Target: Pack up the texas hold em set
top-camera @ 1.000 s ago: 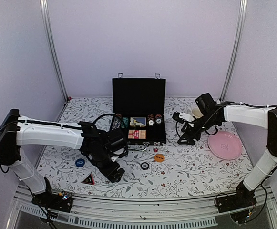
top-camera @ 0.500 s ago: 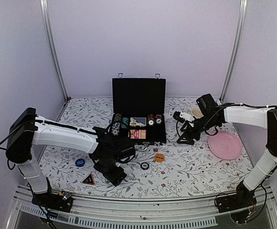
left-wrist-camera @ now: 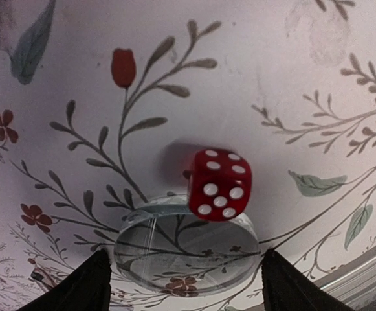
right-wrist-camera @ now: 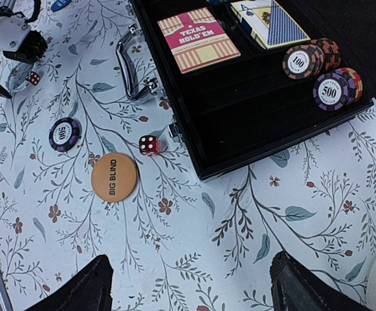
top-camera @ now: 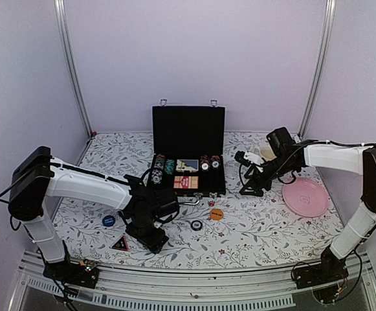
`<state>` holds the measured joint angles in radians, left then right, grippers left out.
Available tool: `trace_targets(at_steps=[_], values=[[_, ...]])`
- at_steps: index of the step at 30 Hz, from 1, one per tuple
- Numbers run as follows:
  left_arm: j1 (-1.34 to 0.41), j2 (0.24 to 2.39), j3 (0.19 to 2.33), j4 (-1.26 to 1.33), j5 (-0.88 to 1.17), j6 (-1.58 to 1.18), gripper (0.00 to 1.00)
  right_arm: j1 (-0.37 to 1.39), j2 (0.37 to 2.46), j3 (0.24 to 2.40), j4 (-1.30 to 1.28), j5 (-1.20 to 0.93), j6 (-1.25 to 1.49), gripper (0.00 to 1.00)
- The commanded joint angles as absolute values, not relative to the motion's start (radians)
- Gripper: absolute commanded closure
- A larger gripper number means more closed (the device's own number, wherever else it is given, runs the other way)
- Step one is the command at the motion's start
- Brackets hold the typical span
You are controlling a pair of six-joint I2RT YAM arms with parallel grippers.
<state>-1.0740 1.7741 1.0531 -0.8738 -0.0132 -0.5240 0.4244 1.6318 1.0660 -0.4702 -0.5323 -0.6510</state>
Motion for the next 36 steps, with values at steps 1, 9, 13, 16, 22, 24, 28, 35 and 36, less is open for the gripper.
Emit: trace_targets(at_steps=[1, 9, 13, 16, 22, 24, 28, 35, 36], values=[[-1.057, 1.767, 1.037, -0.835, -0.005, -0.519, 0.21, 0.423, 1.632, 1.057, -0.463, -0.547, -0.647, 0.17], [-1.056, 1.773, 1.057, -0.815, -0.01, -0.5, 0.2, 0.424, 1.643, 1.058, -0.468, -0.544, -0.65, 0.17], [-1.056, 1.774, 1.064, -0.812, -0.014, -0.494, 0.2, 0.424, 1.647, 1.058, -0.471, -0.544, -0.652, 0.17], [-1.057, 1.769, 1.057, -0.801, -0.012, -0.487, 0.2, 0.424, 1.652, 1.058, -0.473, -0.544, -0.653, 0.17], [-1.058, 1.777, 1.048, -0.798, -0.008, -0.484, 0.24, 0.423, 1.658, 1.06, -0.477, -0.545, -0.653, 0.17], [-1.058, 1.779, 1.045, -0.799, -0.01, -0.485, 0.25, 0.423, 1.661, 1.061, -0.478, -0.544, -0.655, 0.17], [-1.057, 1.785, 1.04, -0.799, -0.007, -0.484, 0.28, 0.425, 1.666, 1.064, -0.482, -0.544, -0.655, 0.17], [-1.058, 1.784, 1.031, -0.827, 0.003, -0.485, 0.33, 0.424, 1.669, 1.066, -0.486, -0.547, -0.655, 0.17], [-1.057, 1.782, 1.032, -0.832, 0.002, -0.486, 0.33, 0.424, 1.67, 1.066, -0.486, -0.547, -0.655, 0.17]])
